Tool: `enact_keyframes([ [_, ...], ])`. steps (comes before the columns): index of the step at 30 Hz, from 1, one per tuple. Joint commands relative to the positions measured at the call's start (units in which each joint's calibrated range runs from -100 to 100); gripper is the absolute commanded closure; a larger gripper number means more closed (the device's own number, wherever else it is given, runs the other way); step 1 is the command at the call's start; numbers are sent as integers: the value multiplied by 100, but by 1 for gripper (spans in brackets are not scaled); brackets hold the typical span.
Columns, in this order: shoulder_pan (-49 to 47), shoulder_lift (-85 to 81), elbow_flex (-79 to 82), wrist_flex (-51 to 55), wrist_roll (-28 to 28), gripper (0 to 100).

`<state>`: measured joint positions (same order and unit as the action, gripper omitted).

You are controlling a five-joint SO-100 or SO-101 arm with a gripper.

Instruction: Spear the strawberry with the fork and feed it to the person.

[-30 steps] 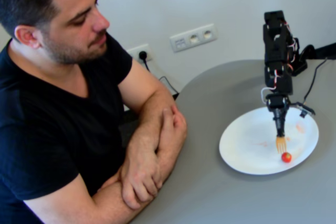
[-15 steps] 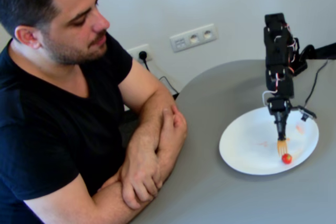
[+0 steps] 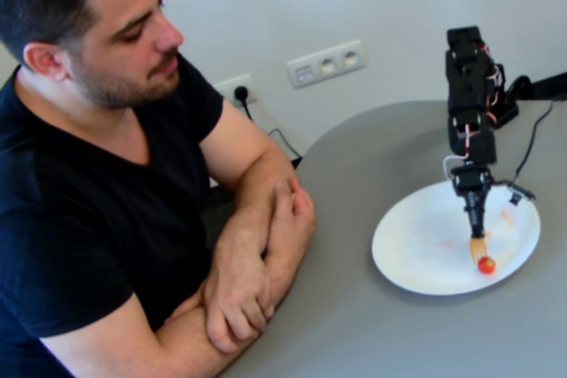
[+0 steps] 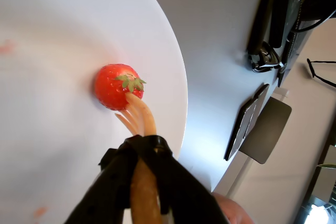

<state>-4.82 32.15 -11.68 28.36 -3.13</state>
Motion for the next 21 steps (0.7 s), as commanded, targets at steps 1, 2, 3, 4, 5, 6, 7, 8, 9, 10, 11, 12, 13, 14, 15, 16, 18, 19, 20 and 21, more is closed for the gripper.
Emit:
enact_keyframes([
  [1,49,152,-193,167,-49,99],
  [2,57,211,-220,167,-39,99],
  [3,57,262,-265,167,-33,99],
  [4,42,338,-455,237,-33,99],
  [5,27,338,-473,237,-12,99],
  [6,19,347,-473,237,-12,99],
  [7,19,347,-473,237,-12,99],
  [8,19,347,-473,245,-12,99],
  [9,27,347,-464,245,-12,99],
  [10,19,347,-464,245,-12,99],
  [11,12,347,-464,245,-7,99],
  [12,12,347,-482,245,-7,99],
  [13,19,347,-482,245,-18,99],
  [14,27,347,-482,254,-28,99],
  [15,34,338,-482,263,-33,99],
  [16,34,287,-491,271,-44,99],
  [18,12,254,-572,384,-49,99],
  [19,-10,270,-869,672,-49,99],
  [20,-10,279,-1086,863,-54,99],
  [21,-10,287,-1266,1002,-59,99],
])
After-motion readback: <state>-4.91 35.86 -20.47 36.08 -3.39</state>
